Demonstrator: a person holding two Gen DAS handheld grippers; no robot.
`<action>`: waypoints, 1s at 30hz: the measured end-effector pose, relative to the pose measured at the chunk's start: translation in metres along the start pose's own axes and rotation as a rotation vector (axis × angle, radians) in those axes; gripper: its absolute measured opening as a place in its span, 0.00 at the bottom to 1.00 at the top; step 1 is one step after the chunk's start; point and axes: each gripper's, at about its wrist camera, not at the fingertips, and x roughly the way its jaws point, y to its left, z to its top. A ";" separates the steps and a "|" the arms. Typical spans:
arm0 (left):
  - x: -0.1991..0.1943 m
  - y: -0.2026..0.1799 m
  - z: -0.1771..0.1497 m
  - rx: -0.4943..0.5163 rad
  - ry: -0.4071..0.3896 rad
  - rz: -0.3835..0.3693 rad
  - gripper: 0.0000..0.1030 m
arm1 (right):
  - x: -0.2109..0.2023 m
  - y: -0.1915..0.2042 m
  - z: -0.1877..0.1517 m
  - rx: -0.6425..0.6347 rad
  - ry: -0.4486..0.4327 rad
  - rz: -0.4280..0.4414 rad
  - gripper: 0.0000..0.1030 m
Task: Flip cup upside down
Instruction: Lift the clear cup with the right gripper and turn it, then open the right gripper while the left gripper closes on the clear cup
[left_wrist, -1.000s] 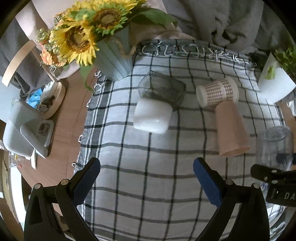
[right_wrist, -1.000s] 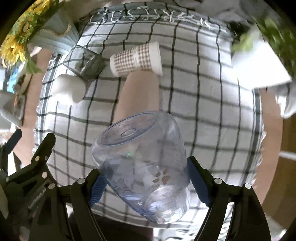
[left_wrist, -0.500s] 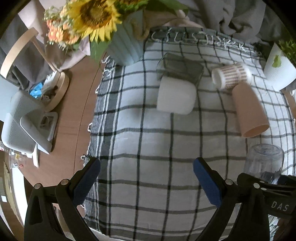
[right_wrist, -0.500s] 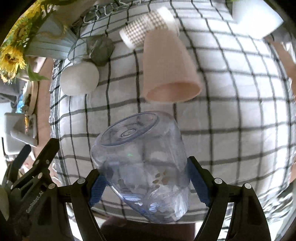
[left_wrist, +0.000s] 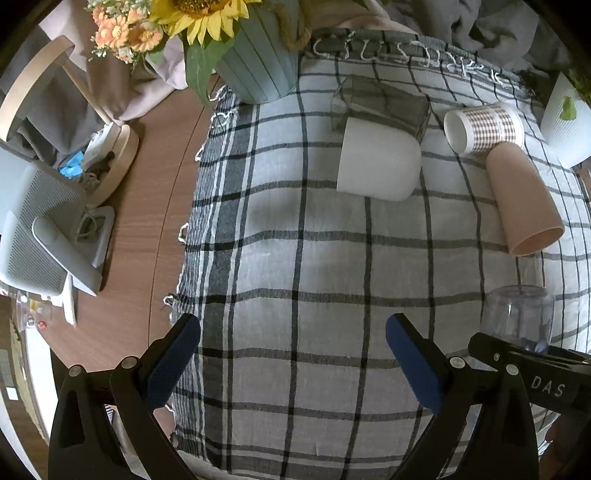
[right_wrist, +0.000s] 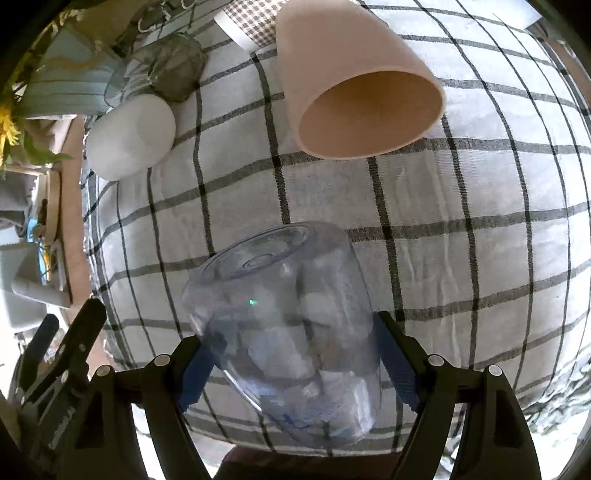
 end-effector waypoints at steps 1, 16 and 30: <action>0.001 -0.001 0.000 0.002 0.002 0.001 0.99 | -0.001 -0.002 -0.001 -0.002 0.001 -0.001 0.78; 0.003 0.003 -0.005 -0.035 0.018 0.013 0.99 | 0.009 0.007 -0.001 -0.037 -0.008 -0.003 0.80; -0.034 -0.010 -0.009 -0.056 -0.014 -0.064 0.99 | -0.069 0.006 -0.032 -0.079 -0.229 0.003 0.81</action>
